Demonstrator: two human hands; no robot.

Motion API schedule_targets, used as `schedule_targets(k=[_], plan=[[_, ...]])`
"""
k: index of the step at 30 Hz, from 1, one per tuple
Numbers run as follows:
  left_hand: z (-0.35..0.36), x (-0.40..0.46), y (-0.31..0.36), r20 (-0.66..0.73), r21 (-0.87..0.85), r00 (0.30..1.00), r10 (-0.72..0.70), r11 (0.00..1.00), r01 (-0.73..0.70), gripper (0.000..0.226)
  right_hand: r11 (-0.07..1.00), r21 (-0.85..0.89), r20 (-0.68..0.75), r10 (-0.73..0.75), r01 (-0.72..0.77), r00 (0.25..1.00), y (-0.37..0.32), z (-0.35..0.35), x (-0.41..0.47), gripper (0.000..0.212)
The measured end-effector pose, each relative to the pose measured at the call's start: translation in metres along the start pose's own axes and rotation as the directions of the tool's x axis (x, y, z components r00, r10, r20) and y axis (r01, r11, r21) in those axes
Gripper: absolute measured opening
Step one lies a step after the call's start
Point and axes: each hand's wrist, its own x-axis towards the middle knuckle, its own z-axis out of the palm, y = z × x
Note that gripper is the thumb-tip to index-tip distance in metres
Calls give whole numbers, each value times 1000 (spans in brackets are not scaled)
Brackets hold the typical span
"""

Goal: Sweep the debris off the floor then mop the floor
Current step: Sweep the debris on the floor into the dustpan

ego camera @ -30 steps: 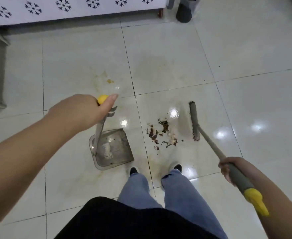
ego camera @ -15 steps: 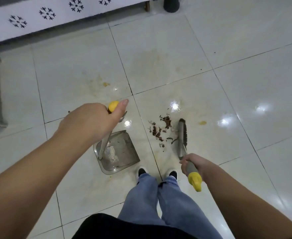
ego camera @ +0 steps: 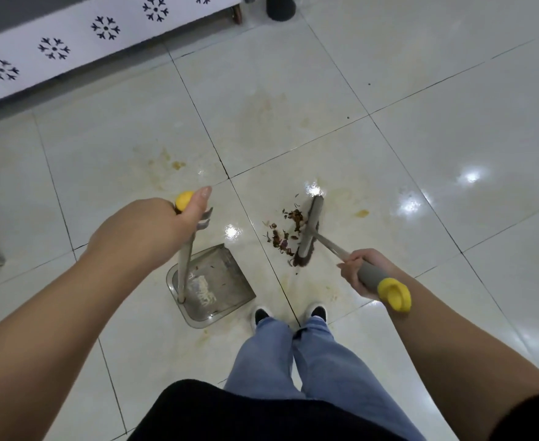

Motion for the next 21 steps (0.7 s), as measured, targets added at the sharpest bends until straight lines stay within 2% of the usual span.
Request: schedule_targets(k=[6, 10, 14, 17, 21], plan=[[-2, 4, 2, 31, -18, 1000, -3, 1000, 4, 87, 999, 41, 22, 25, -26, 999, 25, -22, -40, 11], [-1, 5, 5, 12, -19, 1000, 10, 1000, -10, 87, 996, 69, 9, 52, -52, 999, 58, -30, -35, 32], [2, 6, 7, 9, -17, 1000, 21, 1000, -21, 87, 982, 186, 68, 21, -33, 997, 71, -16, 1, 37], [0, 5, 6, -4, -22, 1000, 25, 999, -25, 85, 959, 283, 133, -3, -35, 991, 70, -5, 25, 30], [-1, 3, 4, -16, -31, 999, 29, 999, -29, 82, 948, 317, 122, -50, 8, 991, 60, 3, 37, 24]])
